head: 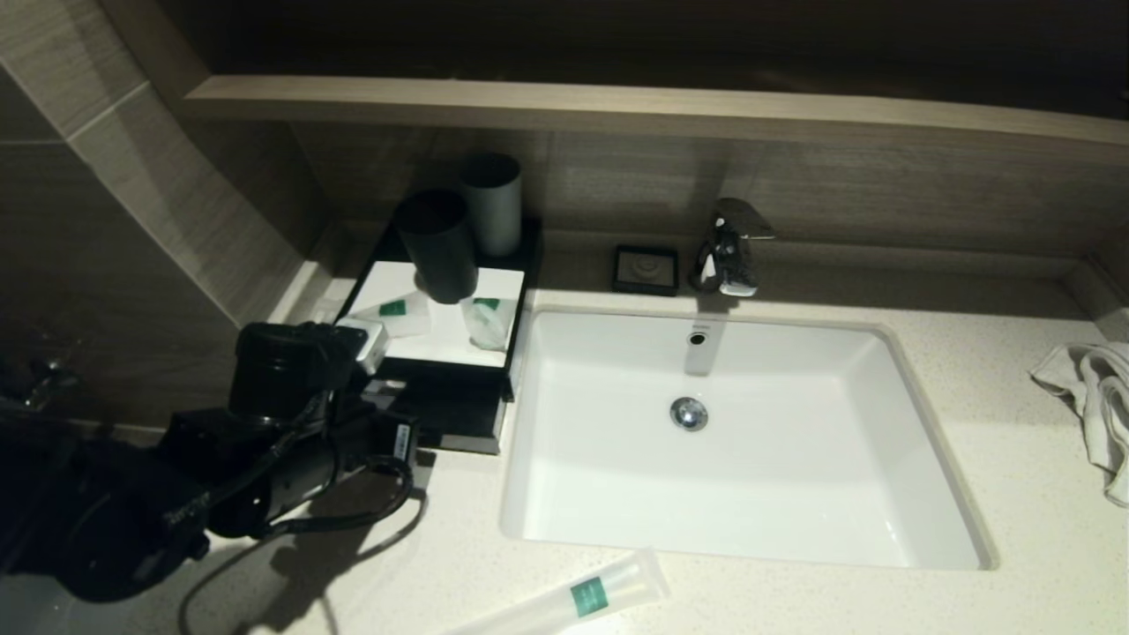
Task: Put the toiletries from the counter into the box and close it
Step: Open the drawer
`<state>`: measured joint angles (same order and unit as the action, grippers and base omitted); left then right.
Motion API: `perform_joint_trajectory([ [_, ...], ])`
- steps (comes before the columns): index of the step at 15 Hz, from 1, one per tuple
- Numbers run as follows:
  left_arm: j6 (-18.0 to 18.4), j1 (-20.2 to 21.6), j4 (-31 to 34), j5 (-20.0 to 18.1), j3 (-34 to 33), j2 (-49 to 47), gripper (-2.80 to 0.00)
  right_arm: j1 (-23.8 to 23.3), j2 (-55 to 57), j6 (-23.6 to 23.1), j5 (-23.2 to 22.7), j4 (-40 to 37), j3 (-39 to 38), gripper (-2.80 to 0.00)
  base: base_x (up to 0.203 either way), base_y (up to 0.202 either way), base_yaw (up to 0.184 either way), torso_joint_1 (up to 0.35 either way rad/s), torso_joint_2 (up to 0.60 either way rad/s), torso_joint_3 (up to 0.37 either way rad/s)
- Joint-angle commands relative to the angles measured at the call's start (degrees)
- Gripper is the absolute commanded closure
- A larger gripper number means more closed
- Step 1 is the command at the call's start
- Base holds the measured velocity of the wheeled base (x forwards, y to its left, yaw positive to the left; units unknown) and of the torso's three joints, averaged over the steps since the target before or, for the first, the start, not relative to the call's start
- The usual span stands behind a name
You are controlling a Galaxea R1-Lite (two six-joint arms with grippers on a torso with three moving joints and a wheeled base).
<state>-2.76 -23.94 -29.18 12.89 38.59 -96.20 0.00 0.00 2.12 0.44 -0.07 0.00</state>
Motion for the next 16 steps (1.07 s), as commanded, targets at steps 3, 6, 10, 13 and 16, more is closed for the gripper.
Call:
perform_joint_trajectory([
  [3,-0.1,-0.6,-0.1,0.1,-1.6,2.0,0.0,0.0,0.0,0.0,0.0,0.0,0.0,0.0,0.0,0.0,0.0,0.0,0.0,0.0],
  [6,-0.1,-0.5,0.0,0.2,-2.1,2.6,0.0,0.0,0.0,0.0,0.0,0.1,0.0,0.0,0.0,0.0,0.0,0.0,0.0,0.0],
  [10,-0.1,-0.6,0.0,0.2,-4.1,4.1,0.0,-0.1,0.0,0.0,0.0,0.0,0.0,0.0,0.0,0.0,0.0,0.0,0.0,0.0],
  [13,-0.1,-0.6,0.0,0.2,-6.3,5.0,0.0,-0.1,0.0,0.0,0.0,0.0,0.0,0.0,0.0,0.0,0.0,0.0,0.0,0.0],
  [16,-0.1,-0.8,0.0,0.2,-7.1,6.0,0.0,0.0,-0.1,0.0,0.0,0.0,0.0,0.0,0.0,0.0,0.0,0.0,0.0,0.0],
])
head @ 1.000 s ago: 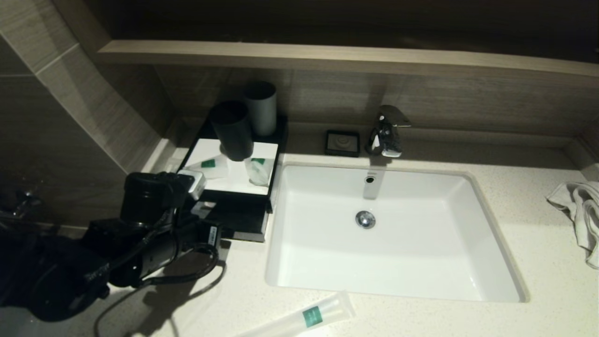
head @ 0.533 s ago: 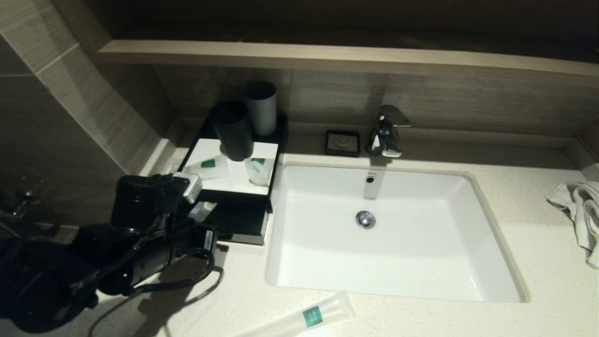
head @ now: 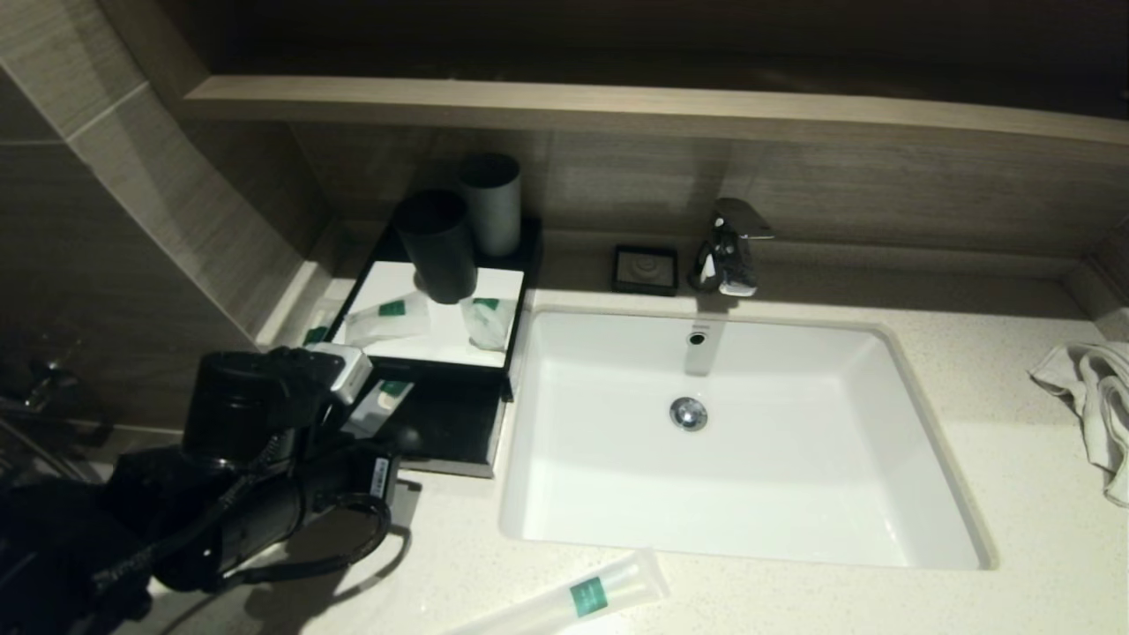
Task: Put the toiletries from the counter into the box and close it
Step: Open the drawer
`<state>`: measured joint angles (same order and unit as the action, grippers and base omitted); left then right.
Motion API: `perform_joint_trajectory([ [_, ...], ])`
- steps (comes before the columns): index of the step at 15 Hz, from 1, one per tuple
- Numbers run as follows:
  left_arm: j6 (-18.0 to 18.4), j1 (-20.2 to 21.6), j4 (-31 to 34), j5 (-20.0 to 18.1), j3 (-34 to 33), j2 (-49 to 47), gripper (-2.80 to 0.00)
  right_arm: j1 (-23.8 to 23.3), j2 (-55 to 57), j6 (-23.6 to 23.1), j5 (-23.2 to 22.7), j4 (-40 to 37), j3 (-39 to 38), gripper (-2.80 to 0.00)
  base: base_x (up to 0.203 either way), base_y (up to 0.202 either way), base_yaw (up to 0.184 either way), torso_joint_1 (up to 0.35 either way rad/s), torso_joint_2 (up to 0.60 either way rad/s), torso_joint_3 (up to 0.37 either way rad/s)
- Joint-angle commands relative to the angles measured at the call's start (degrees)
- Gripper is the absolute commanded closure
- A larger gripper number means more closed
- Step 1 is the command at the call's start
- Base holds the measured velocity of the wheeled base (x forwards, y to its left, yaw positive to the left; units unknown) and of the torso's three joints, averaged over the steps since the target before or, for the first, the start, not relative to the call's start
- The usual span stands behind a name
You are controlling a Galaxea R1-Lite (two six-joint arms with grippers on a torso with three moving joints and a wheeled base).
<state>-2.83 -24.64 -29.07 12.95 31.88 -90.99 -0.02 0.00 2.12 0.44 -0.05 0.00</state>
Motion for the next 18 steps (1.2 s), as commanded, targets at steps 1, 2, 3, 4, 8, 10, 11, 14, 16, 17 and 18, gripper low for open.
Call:
perform_joint_trajectory([
  [1,-0.1,-0.1,-0.1,0.1,-0.7,0.9,0.0,0.0,0.0,0.1,0.0,0.0,0.0,0.0,0.0,0.0,0.0,0.0,0.0,0.0],
  [2,-0.1,-0.2,-0.1,0.1,-1.2,1.0,0.0,0.0,0.0,0.0,0.0,0.0,0.0,0.0,0.0,0.0,0.0,0.0,0.0,0.0],
  [3,-0.1,-0.9,-0.1,0.1,-1.9,1.4,0.0,0.0,0.0,0.1,0.0,0.0,0.0,0.0,0.0,0.0,0.0,0.0,0.0,0.0],
  [4,-0.1,-1.7,-0.1,0.3,-2.4,1.8,0.0,0.0,0.0,0.0,0.0,0.0,0.0,0.0,0.0,0.0,0.0,0.0,0.0,0.0],
  [8,-0.3,-2.7,-0.3,2.4,-2.6,2.6,0.0,0.0,0.0,0.0,0.0,0.0,0.0,0.0,0.0,0.0,0.0,0.0,0.0,0.0],
  [10,-0.4,-2.7,-0.4,2.4,-1.4,3.0,0.0,0.0,0.0,0.0,0.0,0.0,0.0,0.0,0.0,0.0,0.0,0.0,0.0,0.0],
  [11,-0.5,-2.6,-0.4,2.4,-0.3,3.1,0.0,0.0,0.0,0.1,0.0,0.0,0.0,0.0,0.0,0.0,0.0,0.0,0.0,0.0],
  [14,-1.0,-2.6,-0.3,2.4,2.9,3.1,0.0,0.0,0.0,0.0,0.0,0.0,0.0,0.0,0.0,0.0,0.0,0.0,0.0,0.0],
  [16,-1.1,-2.6,-0.1,2.5,4.7,2.4,0.0,0.0,0.0,0.1,0.0,0.0,0.0,0.0,0.0,0.0,0.0,0.0,0.0,0.0],
  [17,-1.0,-2.6,0.3,2.6,5.6,1.8,0.0,0.0,0.0,0.0,0.0,0.0,0.0,0.0,0.0,0.0,0.0,0.0,0.0,0.0],
  [18,-1.0,-2.6,1.1,2.6,6.7,1.2,0.0,0.0,0.0,0.1,0.0,0.0,-0.1,0.0,0.0,0.0,0.0,0.0,0.0,0.0],
])
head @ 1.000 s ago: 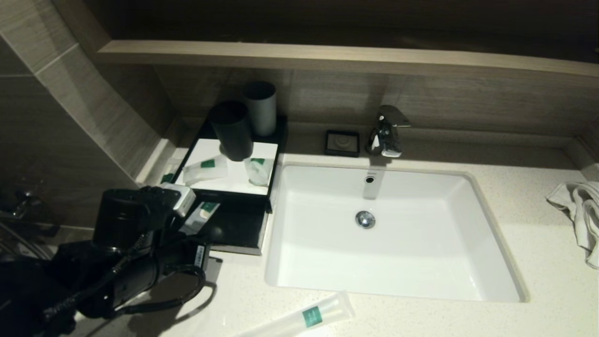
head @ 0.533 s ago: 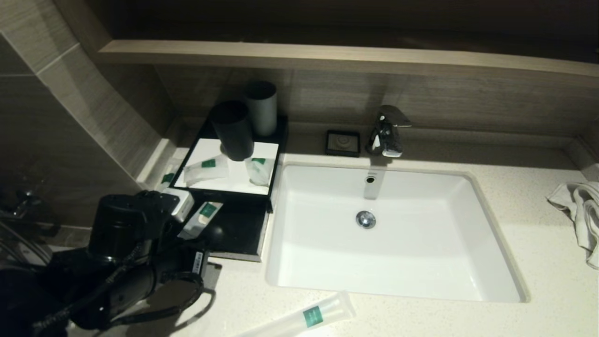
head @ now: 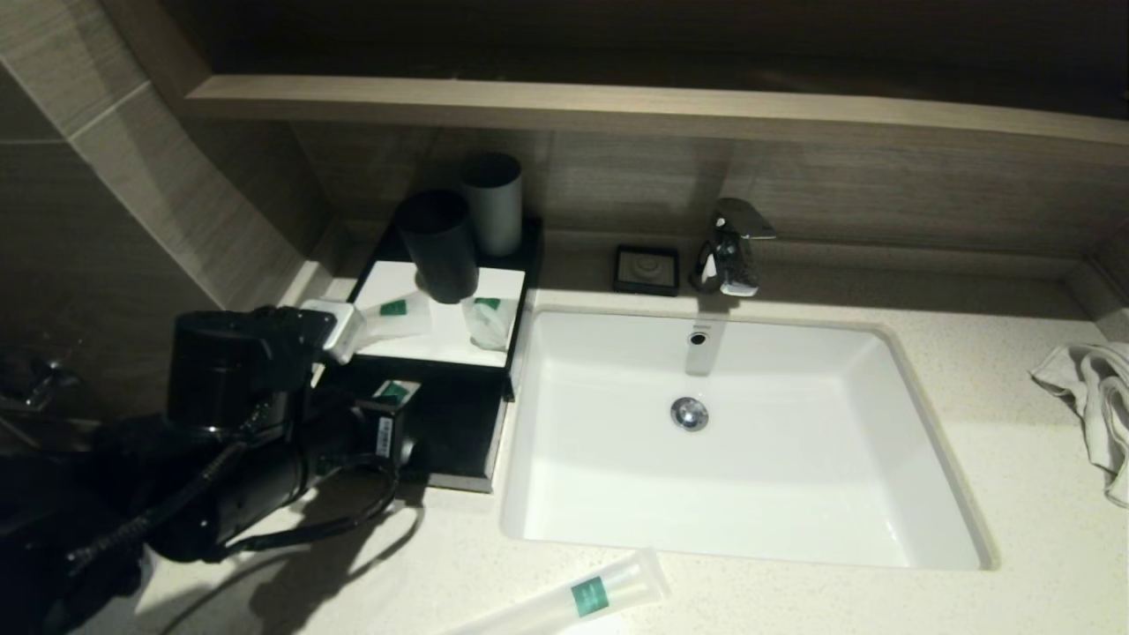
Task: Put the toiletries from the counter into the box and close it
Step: Open the drawer
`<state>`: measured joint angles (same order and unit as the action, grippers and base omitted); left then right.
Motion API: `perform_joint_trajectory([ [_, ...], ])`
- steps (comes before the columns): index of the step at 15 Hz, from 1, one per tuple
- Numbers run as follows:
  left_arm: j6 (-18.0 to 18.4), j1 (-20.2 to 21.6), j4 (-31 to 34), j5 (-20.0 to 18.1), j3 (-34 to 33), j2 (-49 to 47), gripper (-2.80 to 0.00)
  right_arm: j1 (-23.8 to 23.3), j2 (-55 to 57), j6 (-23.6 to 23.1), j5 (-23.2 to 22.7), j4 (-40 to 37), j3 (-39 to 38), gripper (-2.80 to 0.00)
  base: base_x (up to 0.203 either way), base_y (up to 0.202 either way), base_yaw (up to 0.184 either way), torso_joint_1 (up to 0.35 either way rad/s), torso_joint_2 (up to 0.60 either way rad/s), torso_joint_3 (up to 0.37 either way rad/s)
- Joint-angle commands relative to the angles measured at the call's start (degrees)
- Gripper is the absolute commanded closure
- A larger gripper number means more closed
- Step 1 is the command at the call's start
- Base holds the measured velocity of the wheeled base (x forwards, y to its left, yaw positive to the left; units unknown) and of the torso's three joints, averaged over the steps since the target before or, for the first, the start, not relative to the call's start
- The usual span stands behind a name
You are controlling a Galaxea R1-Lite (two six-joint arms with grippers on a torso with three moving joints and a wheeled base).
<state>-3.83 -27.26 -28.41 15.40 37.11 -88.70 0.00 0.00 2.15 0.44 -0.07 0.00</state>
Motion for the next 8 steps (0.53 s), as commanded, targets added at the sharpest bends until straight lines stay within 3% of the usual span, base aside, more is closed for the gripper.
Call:
perform_joint_trajectory([
  [1,0.0,0.1,2.2,0.2,2.9,-1.5,0.0,0.0,0.0,0.0,0.0,0.0,0.0,0.0,0.0,0.0,0.0,0.0,0.0,0.0],
  [4,0.0,0.5,11.8,0.0,8.3,-2.2,0.0,0.0,0.0,0.0,0.0,0.0,0.0,0.0,0.0,0.0,0.0,0.0,0.0,0.0],
  [8,-0.1,1.2,19.2,0.0,11.8,-5.1,0.0,0.0,0.0,0.0,0.0,0.0,0.0,0.0,0.0,0.0,0.0,0.0,0.0,0.0],
])
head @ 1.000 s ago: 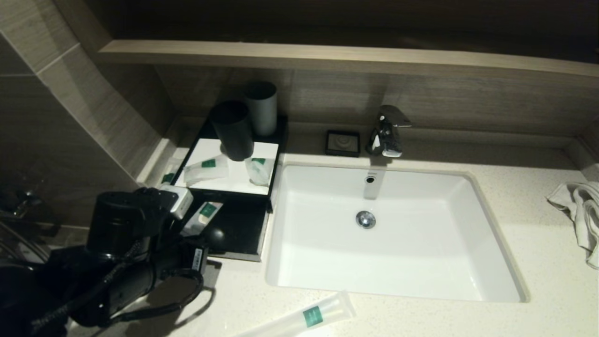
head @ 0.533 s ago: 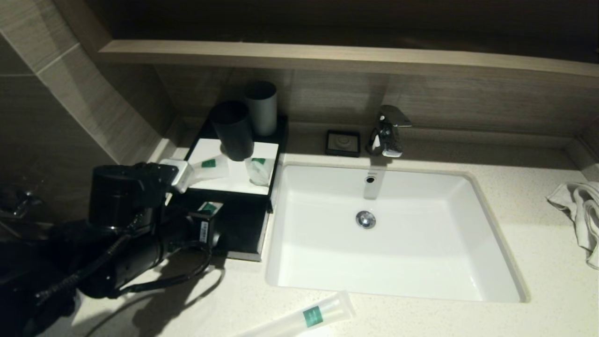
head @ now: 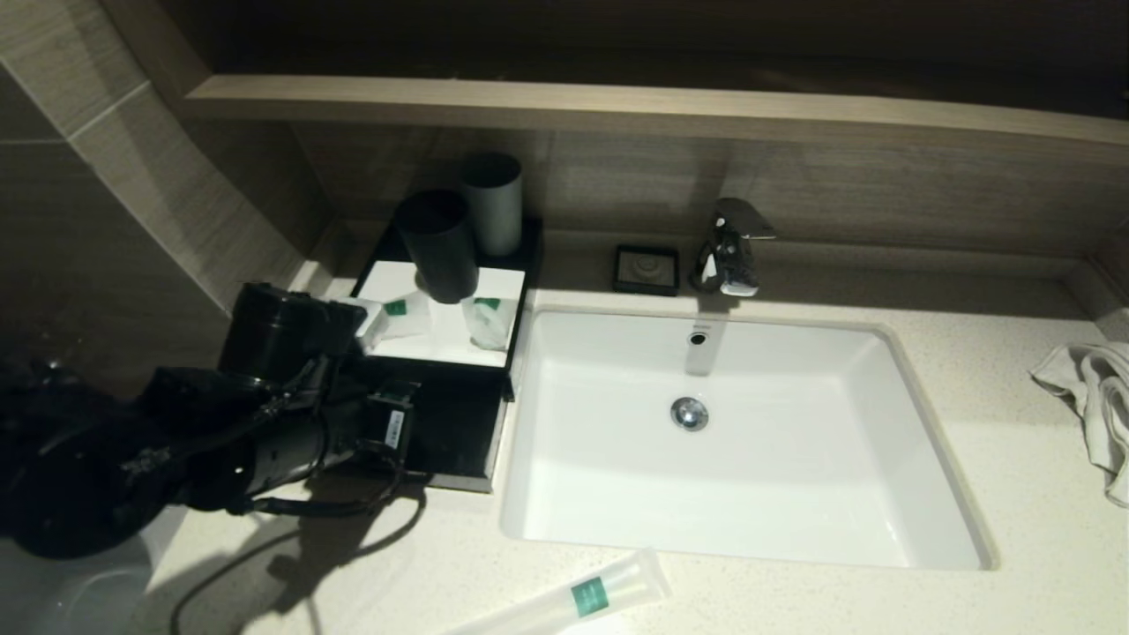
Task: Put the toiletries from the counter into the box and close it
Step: Open the drawer
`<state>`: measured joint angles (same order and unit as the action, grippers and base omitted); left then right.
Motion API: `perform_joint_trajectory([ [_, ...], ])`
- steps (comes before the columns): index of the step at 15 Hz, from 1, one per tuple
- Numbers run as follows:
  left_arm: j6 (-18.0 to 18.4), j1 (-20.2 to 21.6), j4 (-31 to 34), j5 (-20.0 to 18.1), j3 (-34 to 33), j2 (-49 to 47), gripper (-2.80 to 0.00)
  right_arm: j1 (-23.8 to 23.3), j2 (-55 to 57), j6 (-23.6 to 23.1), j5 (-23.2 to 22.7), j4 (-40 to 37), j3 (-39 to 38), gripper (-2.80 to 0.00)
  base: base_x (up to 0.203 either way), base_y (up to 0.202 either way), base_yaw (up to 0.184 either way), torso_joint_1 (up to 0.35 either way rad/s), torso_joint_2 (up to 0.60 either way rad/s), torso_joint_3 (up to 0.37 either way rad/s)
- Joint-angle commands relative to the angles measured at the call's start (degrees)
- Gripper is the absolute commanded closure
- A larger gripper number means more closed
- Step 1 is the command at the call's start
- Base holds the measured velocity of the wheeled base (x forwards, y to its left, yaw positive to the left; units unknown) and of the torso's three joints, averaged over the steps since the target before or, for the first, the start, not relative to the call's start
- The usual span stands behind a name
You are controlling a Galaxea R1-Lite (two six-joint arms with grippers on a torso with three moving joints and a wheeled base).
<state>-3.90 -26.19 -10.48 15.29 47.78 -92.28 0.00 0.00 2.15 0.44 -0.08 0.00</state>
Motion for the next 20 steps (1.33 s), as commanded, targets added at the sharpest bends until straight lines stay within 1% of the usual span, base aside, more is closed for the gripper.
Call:
perform_joint_trajectory([
  [1,-0.1,0.1,2.3,0.1,1.8,-2.0,0.0,0.0,0.0,0.0,0.0,0.0,0.0,0.0,0.0,0.0,0.0,0.0,0.0,0.0],
  [6,-0.1,0.1,3.3,0.2,2.3,-3.8,0.0,0.0,0.0,0.0,0.0,0.0,0.0,0.0,0.0,0.0,0.0,0.0,0.0,0.0],
  [9,-0.1,0.1,5.3,0.1,2.2,-3.8,0.0,0.0,0.0,0.0,0.0,0.0,0.0,0.0,0.0,0.0,0.0,0.0,0.0,0.0],
  [16,-0.1,0.1,8.6,0.2,0.5,-1.3,0.0,0.0,0.0,0.0,0.0,0.0,0.0,0.0,0.0,0.0,0.0,0.0,0.0,0.0],
  [20,-0.1,-0.1,12.6,0.2,0.2,0.9,0.0,0.0,0.0,0.0,0.0,0.0,0.0,0.0,0.0,0.0,0.0,0.0,0.0,0.0],
])
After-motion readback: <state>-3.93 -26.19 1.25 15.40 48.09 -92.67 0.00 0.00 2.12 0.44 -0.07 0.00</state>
